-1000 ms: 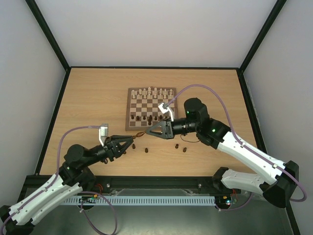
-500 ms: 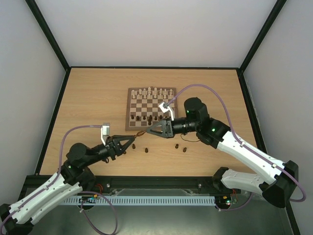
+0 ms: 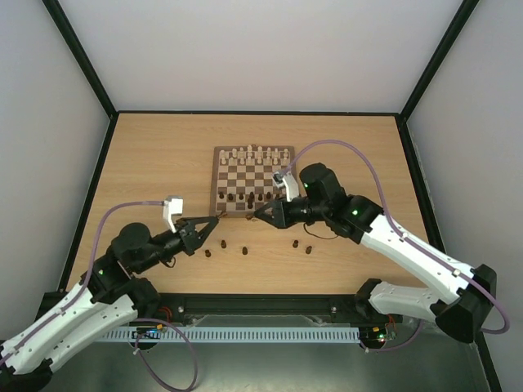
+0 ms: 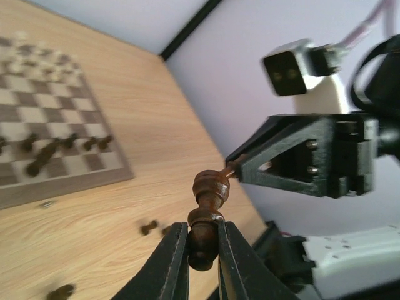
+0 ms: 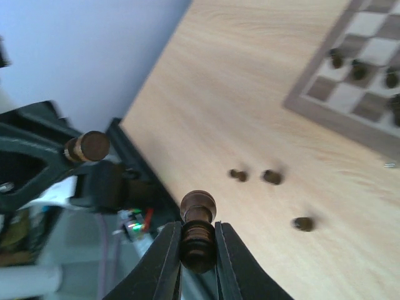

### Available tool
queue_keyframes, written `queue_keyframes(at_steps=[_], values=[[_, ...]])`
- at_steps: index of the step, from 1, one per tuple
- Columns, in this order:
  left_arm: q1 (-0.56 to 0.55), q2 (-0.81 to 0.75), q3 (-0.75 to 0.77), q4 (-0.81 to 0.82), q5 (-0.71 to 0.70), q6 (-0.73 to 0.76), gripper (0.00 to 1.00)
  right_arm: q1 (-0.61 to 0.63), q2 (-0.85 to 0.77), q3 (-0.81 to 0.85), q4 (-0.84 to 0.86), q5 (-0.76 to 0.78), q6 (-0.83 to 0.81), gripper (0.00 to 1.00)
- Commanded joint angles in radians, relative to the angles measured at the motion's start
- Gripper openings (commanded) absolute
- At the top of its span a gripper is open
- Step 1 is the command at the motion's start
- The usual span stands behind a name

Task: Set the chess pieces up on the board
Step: Pick up the chess piece at the center of the board.

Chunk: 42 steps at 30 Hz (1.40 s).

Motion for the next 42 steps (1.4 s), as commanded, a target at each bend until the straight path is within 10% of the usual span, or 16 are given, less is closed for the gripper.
queue_keyframes(at_steps=[1, 15, 42], values=[[-0.004, 0.109, 0.09, -0.26, -0.164, 0.035, 0.09, -0.006, 0.092, 0.076, -0.186, 0.248, -0.095, 0.13], [-0.005, 0.44, 0.22, -0.365, -0.358, 0.095, 0.1, 0.002, 0.418, 0.238, -0.338, 0.665, -0.136, 0.13], [-0.005, 0.468, 0.221, -0.335, -0.355, 0.118, 0.1, 0.032, 0.754, 0.369, -0.239, 0.7, -0.168, 0.18]])
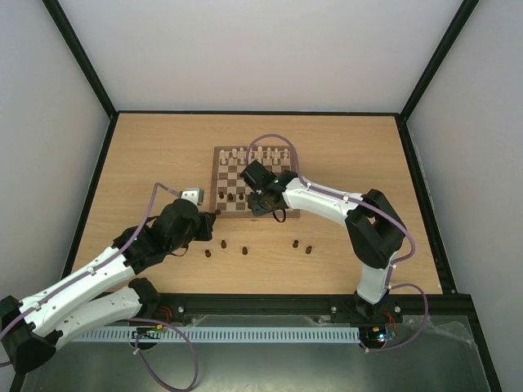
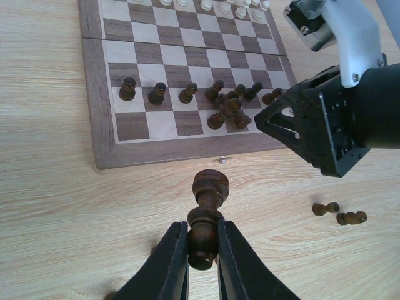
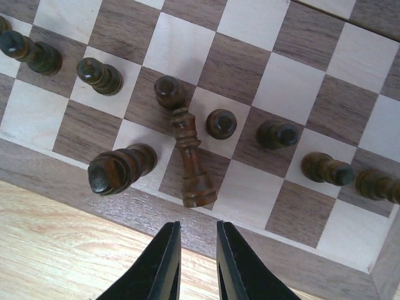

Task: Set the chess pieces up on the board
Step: Pick up the chess piece at the center of the board.

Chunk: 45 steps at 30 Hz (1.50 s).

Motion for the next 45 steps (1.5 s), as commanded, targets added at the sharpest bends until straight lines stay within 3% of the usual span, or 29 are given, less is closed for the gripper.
queue_keyframes(at_steps=[1, 11, 17, 45], values=[[-0.005, -0.001, 0.023, 0.01, -0.004, 0.013, 0.1, 0.004, 0.033, 0.034, -0.003, 0.015, -0.011, 0.18], [-0.004, -0.017, 0.015, 0.014, 0.002, 0.014, 0.1, 0.005, 0.017, 0.007, 0.014, 0.003, -0.004, 0.2], [-0.005, -0.022, 0.01, 0.013, 0.006, 0.014, 0.1, 0.005, 0.048, 0.011, 0.041, -0.039, -0.006, 0.29], [-0.005, -0.042, 0.0, 0.01, 0.007, 0.017, 0.09, 0.004, 0.095, -0.027, 0.112, -0.06, 0.04, 0.33]])
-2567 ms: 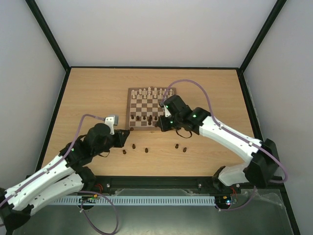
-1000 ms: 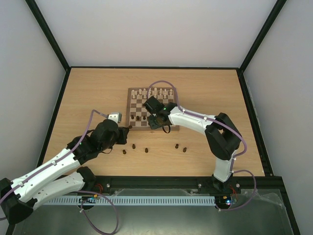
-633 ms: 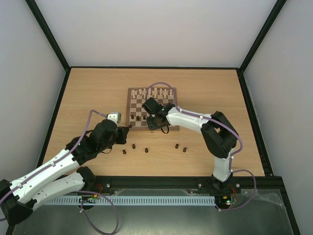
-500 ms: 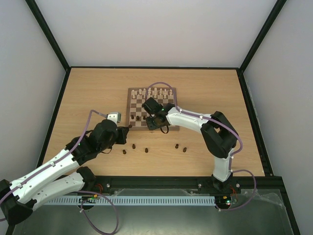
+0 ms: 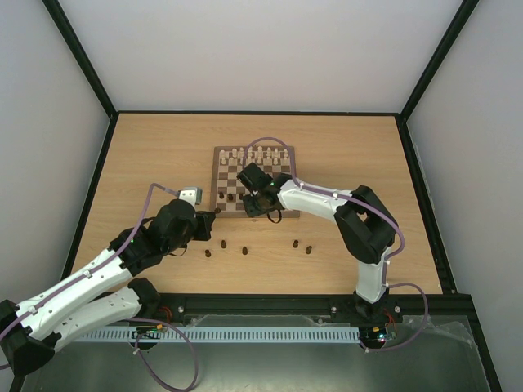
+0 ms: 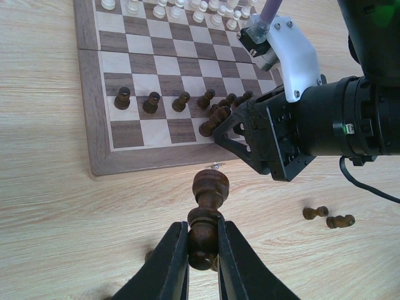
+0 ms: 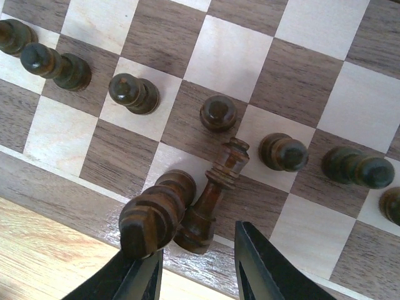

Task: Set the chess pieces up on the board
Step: Pick up the chess piece at the center of the board.

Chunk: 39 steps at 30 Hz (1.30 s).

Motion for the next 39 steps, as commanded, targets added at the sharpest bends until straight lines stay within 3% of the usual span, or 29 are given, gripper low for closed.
queue_keyframes(at_steps=[1, 22, 33, 39], values=[[-0.005, -0.011, 0.0, 0.003, 0.006, 0.014, 0.09, 0.003, 0.021, -0.024, -0.004, 0.022, 0.019, 0.32], [-0.004, -0.004, 0.005, 0.007, 0.015, 0.016, 0.09, -0.014, -0.015, -0.074, 0.026, 0.05, 0.038, 0.31], [-0.005, 0.009, 0.01, 0.01, 0.02, 0.019, 0.09, -0.026, -0.02, -0.086, 0.033, 0.03, 0.034, 0.16], [-0.005, 0.011, 0.012, 0.012, 0.025, 0.019, 0.09, -0.025, -0.093, -0.131, 0.036, 0.007, 0.033, 0.15]])
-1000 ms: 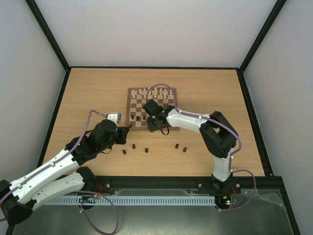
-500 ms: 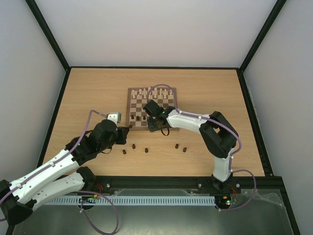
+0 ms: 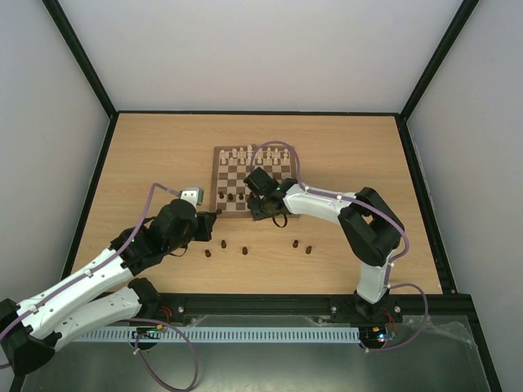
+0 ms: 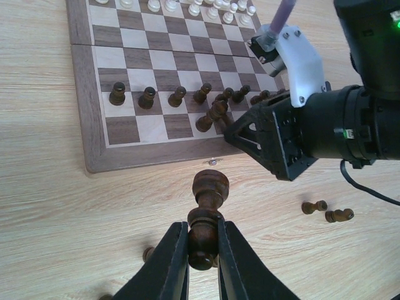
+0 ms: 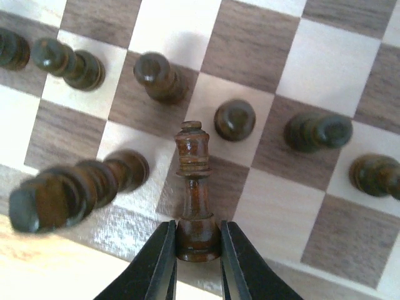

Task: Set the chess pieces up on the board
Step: Pick up the chess piece at the center of the board, then place the chess piece at the center of the board.

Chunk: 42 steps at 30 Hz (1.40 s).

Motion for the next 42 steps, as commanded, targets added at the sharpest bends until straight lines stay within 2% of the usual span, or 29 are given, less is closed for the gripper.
queue_keyframes(at_steps=[1, 11, 20, 32, 42], values=[[-0.004, 0.003, 0.012, 0.013, 0.012, 0.011, 0.09, -0.005, -0.085, -0.051, -0.03, -0.028, 0.003, 0.15], [-0.005, 0.072, 0.029, 0.02, 0.093, 0.027, 0.09, -0.002, -0.373, -0.234, -0.029, -0.112, 0.016, 0.15], [-0.017, 0.331, 0.105, -0.04, 0.192, 0.065, 0.09, 0.0, -0.634, -0.334, -0.063, -0.135, 0.027, 0.15], [-0.061, 0.77, 0.39, -0.277, 0.108, 0.142, 0.09, -0.001, -0.744, -0.436, -0.009, -0.189, 0.022, 0.16], [-0.084, 0.94, 0.476, -0.373, 0.066, 0.177, 0.12, 0.0, -0.826, -0.46, -0.032, -0.208, 0.013, 0.16]])
